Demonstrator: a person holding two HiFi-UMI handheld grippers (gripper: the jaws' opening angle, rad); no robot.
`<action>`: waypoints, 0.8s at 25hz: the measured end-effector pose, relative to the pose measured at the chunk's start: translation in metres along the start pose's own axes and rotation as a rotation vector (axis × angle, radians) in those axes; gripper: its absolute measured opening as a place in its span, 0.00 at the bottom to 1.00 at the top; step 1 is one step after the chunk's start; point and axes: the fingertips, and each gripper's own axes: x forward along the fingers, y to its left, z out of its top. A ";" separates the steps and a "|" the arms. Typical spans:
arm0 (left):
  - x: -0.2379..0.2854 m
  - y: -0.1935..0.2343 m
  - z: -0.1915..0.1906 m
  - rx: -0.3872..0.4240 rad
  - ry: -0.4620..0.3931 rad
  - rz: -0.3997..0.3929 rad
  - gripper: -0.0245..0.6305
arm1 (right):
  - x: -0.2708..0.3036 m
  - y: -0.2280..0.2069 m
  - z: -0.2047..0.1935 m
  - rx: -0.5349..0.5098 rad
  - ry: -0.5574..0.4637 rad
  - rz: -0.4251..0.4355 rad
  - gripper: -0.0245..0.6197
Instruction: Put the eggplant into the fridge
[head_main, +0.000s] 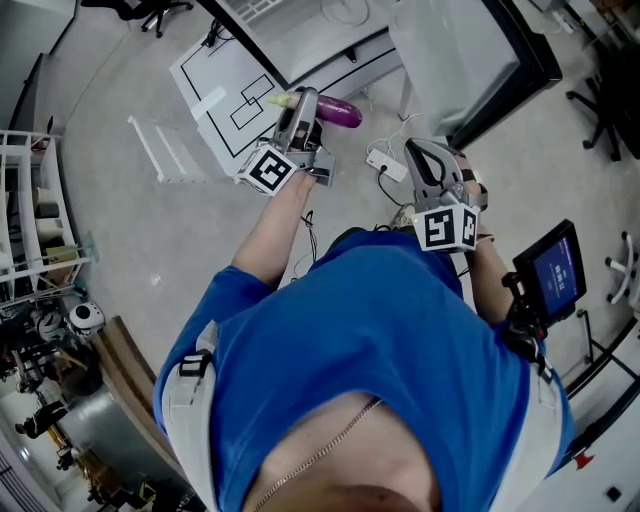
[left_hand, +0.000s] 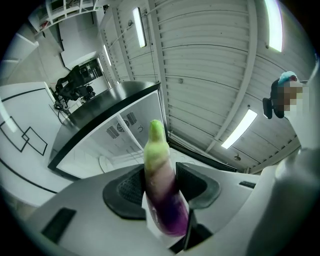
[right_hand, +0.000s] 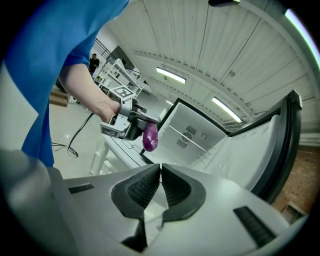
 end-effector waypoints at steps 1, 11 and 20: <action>0.008 0.003 0.000 0.006 0.003 0.002 0.33 | 0.002 0.001 -0.001 0.013 -0.002 0.011 0.07; 0.088 0.031 -0.002 0.039 0.045 0.012 0.33 | 0.018 -0.014 -0.002 0.133 -0.026 0.050 0.07; 0.153 0.080 -0.009 0.024 0.104 0.020 0.33 | 0.035 -0.036 -0.013 0.159 0.004 -0.018 0.07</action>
